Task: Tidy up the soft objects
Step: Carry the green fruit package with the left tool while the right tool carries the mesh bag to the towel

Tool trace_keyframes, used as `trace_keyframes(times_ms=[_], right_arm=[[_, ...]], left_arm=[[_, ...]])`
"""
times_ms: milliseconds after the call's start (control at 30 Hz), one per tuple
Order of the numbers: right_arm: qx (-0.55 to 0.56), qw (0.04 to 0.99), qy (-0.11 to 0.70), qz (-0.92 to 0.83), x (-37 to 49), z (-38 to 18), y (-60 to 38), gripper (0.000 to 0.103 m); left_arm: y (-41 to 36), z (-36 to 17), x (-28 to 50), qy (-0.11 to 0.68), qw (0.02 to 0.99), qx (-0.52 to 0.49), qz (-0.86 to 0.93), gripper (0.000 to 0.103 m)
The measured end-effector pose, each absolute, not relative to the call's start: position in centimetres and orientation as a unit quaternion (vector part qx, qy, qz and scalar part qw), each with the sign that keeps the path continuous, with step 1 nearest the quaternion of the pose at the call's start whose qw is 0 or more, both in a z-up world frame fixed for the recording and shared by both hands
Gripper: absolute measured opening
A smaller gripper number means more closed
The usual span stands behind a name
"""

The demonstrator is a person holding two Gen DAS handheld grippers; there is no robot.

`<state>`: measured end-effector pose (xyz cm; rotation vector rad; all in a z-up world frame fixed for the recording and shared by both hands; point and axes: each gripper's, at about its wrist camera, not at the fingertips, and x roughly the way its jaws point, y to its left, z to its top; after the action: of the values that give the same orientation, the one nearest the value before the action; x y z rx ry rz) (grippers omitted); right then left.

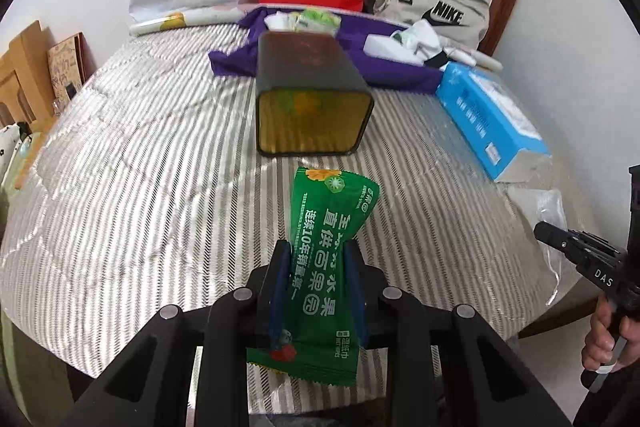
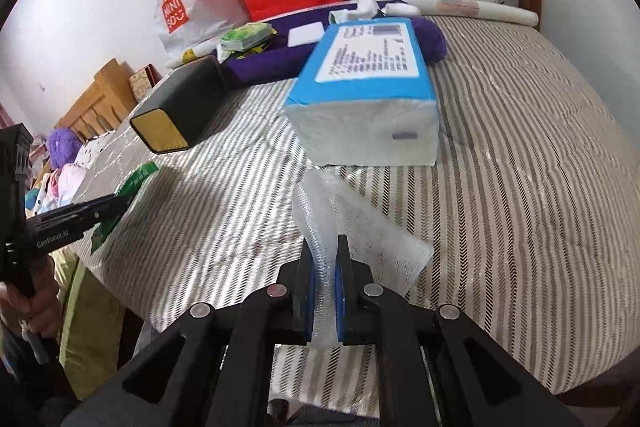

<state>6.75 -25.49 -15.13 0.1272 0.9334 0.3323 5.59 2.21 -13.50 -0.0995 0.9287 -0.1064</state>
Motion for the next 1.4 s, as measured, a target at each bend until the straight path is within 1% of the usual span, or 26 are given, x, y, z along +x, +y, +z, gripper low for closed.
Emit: trace_keyframes(times_ms=[267,633,1100,1200,1400], right_arm=[[0.048,0.889,0.422,0.171,6.0,-11.3,-25.1,0.008],[0.043,0.901,0.389,0.185,7.5,-6.5,-25.1,0.008],[0.035,0.906,0.374,0.196,13.4,-3.0,-24.4,0.008],[0.031,0.906,0.373,0.197,15.1,-2.8,-24.0,0.008],[0.020,0.908,0.368,0.199,18.5,-2.9,-23.5,0.008]], left_arm=[[2.6,-10.0,4.6,0.421,0.903,-0.053,-0.060,0.026],[2.7,-5.8,6.1,0.393,0.915,-0.058,-0.067,0.026],[3.4,-2.9,11.7,0.389,0.917,-0.065,-0.063,0.026],[3.8,-2.6,13.2,0.390,0.914,-0.081,-0.074,0.026],[4.1,-2.3,16.1,0.389,0.915,-0.077,-0.068,0.026]])
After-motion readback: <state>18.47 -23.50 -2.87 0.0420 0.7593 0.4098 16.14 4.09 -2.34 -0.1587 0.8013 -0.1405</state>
